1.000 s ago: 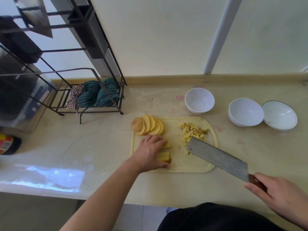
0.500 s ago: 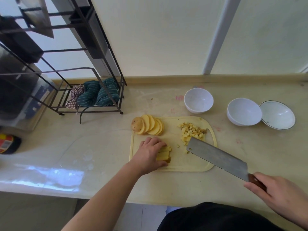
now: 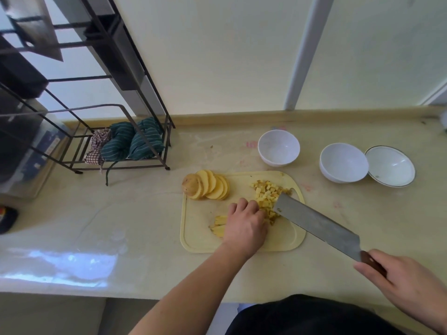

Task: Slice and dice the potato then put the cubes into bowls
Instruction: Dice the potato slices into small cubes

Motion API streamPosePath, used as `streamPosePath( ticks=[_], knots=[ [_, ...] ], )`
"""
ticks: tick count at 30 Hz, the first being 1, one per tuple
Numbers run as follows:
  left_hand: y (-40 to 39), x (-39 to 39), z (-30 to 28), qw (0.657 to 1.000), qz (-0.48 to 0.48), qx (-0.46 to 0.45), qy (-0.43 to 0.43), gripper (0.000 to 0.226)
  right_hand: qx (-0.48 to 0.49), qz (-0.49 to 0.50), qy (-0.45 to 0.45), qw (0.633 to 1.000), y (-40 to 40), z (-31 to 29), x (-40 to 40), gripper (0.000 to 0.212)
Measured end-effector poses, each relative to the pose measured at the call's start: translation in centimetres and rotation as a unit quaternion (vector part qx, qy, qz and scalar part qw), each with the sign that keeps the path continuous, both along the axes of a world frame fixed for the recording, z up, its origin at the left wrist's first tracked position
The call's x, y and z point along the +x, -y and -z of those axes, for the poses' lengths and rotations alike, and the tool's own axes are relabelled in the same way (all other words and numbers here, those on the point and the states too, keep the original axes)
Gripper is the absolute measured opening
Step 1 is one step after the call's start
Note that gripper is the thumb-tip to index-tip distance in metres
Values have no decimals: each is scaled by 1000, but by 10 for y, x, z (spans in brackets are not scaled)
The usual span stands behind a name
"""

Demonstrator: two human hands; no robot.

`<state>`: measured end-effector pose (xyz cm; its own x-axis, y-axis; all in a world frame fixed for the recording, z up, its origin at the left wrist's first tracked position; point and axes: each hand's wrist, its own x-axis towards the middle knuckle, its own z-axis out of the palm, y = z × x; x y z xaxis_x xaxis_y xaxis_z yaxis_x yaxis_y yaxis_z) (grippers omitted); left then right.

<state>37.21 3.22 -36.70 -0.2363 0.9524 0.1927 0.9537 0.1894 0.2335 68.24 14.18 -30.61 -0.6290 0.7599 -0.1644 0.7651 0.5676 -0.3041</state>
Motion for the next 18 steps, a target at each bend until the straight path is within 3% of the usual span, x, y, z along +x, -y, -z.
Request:
streamPosePath(
  ticks=[9, 14, 18],
  knots=[
    [4, 3, 7, 1000, 8, -3, -10, 11, -1, 12, 3, 1000, -3, 12, 3, 74],
    [-13, -9, -4, 983, -117, 56, 132, 5, -2, 14, 5, 1000, -4, 10, 0, 73],
    [-33, -14, -10, 974, -137, 48, 176, 9, -4, 11, 12, 1000, -6, 10, -1, 75]
  ],
)
